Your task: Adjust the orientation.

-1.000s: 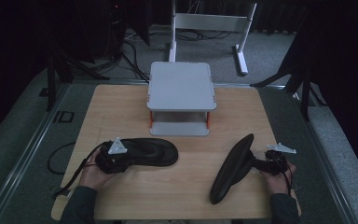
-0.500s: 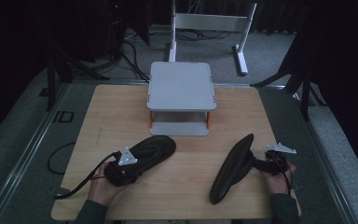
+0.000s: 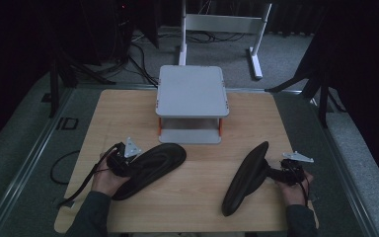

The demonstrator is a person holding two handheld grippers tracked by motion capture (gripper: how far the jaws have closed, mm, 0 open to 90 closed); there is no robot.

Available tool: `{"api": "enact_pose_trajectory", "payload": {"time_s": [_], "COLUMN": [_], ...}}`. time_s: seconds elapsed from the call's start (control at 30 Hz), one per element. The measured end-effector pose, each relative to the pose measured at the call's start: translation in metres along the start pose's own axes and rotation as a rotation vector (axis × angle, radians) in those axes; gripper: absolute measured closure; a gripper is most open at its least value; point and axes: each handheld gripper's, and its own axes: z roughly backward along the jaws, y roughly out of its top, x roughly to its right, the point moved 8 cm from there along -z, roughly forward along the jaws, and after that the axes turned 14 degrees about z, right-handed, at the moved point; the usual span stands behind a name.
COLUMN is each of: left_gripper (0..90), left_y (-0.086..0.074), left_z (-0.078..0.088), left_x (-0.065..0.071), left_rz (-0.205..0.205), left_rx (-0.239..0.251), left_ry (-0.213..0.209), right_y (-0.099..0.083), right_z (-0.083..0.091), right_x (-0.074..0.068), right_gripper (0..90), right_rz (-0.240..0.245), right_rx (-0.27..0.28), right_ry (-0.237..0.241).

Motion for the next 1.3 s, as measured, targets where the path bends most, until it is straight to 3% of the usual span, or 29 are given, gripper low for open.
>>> {"api": "enact_pose_trajectory", "payload": {"time_s": [0.1, 0.17, 0.2, 0.47, 0.5, 0.6, 0.67, 0.73, 0.87, 0.97, 1.03, 1.17, 1.2, 1.3], "left_gripper": [48.3, 64.4, 68.5, 75.9, 76.5, 77.2, 77.2, 77.4, 77.7, 78.0, 77.9, 73.6, 69.6, 54.1], "left_y": [-0.001, -0.001, 0.0, -0.002, -0.002, -0.003, -0.003, -0.006, -0.009, -0.013, -0.014, -0.011, -0.009, -0.007], "left_z": [-0.009, -0.009, -0.008, -0.002, -0.002, 0.005, 0.005, 0.012, 0.015, 0.013, 0.01, 0.007, 0.006, 0.007], "left_x": [0.0, 0.001, 0.002, 0.005, 0.005, 0.008, 0.008, 0.008, 0.013, 0.016, 0.019, 0.024, 0.026, 0.029], "left_rz": [0.008, 0.039, 0.046, 0.175, 0.175, 0.238, 0.238, 0.273, 0.345, 0.439, 0.457, 0.501, 0.507, 0.48], "left_rx": [-0.025, -0.027, -0.024, -0.024, -0.024, -0.006, -0.006, -0.003, 0.002, -0.013, -0.018, 0.002, 0.013, 0.021], "left_ry": [0.009, -0.018, -0.008, 0.044, 0.044, 0.069, 0.069, 0.121, 0.144, 0.161, 0.185, 0.176, 0.15, 0.134], "right_y": [0.0, 0.0, 0.0, 0.0, 0.0, 0.0, 0.0, 0.0, 0.0, 0.0, 0.0, 0.0, 0.0, 0.0], "right_z": [0.0, 0.0, 0.0, 0.0, 0.0, 0.0, 0.0, 0.0, 0.0, 0.0, 0.0, 0.0, 0.0, 0.0], "right_x": [0.0, 0.0, 0.0, 0.0, 0.0, 0.0, 0.0, 0.0, 0.0, 0.0, 0.0, 0.0, 0.0, 0.0], "right_gripper": [18.5, 18.5, 18.5, 18.5, 18.5, 18.5, 18.5, 18.5, 18.5, 18.5, 18.5, 18.5, 18.5, 18.5], "right_rz": [0.0, 0.0, 0.0, 0.0, 0.0, 0.0, 0.002, 0.002, 0.002, 0.002, 0.002, 0.002, 0.002, 0.002], "right_rx": [0.0, 0.0, 0.0, 0.001, 0.001, 0.001, 0.0, 0.0, 0.0, 0.0, 0.0, 0.0, 0.0, 0.0], "right_ry": [0.0, 0.0, 0.0, 0.0, 0.0, 0.0, -0.001, -0.001, -0.001, -0.001, -0.001, -0.001, -0.001, -0.001]}}
